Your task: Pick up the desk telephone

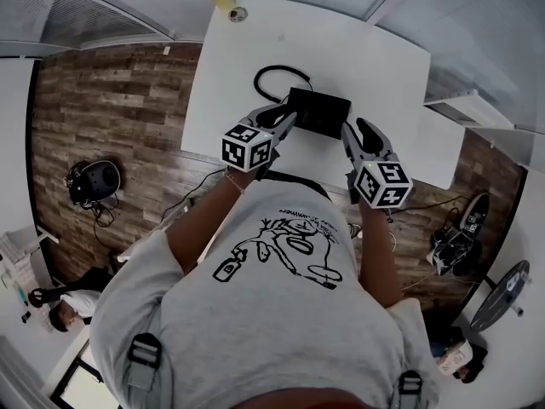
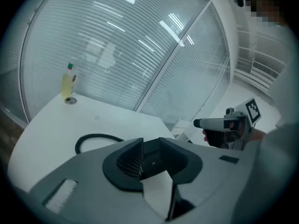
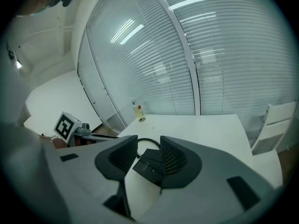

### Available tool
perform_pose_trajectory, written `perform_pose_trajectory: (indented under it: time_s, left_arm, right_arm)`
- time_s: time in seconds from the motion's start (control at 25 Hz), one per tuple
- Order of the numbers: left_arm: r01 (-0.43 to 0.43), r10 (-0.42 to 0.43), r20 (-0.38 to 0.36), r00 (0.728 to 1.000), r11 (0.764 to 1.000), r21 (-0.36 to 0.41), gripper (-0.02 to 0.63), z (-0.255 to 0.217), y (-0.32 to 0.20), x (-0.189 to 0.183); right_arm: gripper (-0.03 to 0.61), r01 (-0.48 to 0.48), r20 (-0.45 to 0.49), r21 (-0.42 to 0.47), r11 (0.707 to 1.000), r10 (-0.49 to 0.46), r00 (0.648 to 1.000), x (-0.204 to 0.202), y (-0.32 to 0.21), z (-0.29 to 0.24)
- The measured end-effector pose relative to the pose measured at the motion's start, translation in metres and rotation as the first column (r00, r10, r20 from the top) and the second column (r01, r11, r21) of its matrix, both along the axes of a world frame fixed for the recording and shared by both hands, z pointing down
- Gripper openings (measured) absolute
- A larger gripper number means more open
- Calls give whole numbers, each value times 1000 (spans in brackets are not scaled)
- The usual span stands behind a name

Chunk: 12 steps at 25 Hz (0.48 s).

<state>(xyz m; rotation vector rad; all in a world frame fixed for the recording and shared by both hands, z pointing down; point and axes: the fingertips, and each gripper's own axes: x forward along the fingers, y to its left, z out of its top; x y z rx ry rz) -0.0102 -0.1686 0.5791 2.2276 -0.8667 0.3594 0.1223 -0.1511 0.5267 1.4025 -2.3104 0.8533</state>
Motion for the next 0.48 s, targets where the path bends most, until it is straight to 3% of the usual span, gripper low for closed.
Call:
perform_pose_trajectory:
  time_s: [0.48]
  left_arm:
    - [-22,29,32,999,979,-203,107,100,-3,0]
  right_arm:
    - [150,-13,-1,-169,986,13,1000,11,-2,89]
